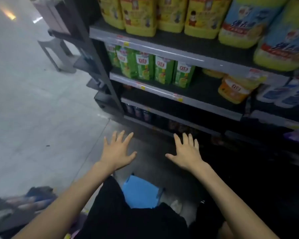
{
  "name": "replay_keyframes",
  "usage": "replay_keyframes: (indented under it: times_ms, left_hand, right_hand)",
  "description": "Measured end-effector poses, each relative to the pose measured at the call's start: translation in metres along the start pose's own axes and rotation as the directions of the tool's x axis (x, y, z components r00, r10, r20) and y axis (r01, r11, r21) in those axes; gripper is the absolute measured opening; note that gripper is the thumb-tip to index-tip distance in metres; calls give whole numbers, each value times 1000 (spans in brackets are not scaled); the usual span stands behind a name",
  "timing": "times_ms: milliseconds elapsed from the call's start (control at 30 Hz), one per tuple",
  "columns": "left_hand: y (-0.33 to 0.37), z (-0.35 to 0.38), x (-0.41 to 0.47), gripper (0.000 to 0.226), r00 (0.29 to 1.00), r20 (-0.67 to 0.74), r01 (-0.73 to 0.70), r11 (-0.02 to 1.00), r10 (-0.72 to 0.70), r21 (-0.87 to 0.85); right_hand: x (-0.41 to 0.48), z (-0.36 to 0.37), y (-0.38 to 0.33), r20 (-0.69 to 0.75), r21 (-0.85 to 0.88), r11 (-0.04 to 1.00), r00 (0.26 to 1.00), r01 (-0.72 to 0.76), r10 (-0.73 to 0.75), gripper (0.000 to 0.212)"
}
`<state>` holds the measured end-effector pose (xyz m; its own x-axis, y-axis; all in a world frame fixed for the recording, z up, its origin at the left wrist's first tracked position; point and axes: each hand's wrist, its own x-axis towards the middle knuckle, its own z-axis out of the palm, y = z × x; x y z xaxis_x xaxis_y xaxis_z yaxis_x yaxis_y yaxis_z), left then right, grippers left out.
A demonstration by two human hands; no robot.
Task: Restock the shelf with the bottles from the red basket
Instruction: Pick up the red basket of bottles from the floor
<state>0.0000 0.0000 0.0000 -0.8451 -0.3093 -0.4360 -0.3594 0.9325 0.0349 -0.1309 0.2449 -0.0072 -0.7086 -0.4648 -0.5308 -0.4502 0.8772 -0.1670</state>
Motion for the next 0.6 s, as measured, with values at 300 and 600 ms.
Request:
replay_keyframes:
  times_ms: [300,600]
  left_hand:
    - [-138,31,40,84,995,3,102,970,-104,-222]
    - [-365,42,34,86,951,125,307,895,-282,-323]
  right_hand:
    - [94,-10,-168,139,-198,973,986,119,-92,93]
    - [205,-8,-432,181,-252,910,940,330,-290,81]
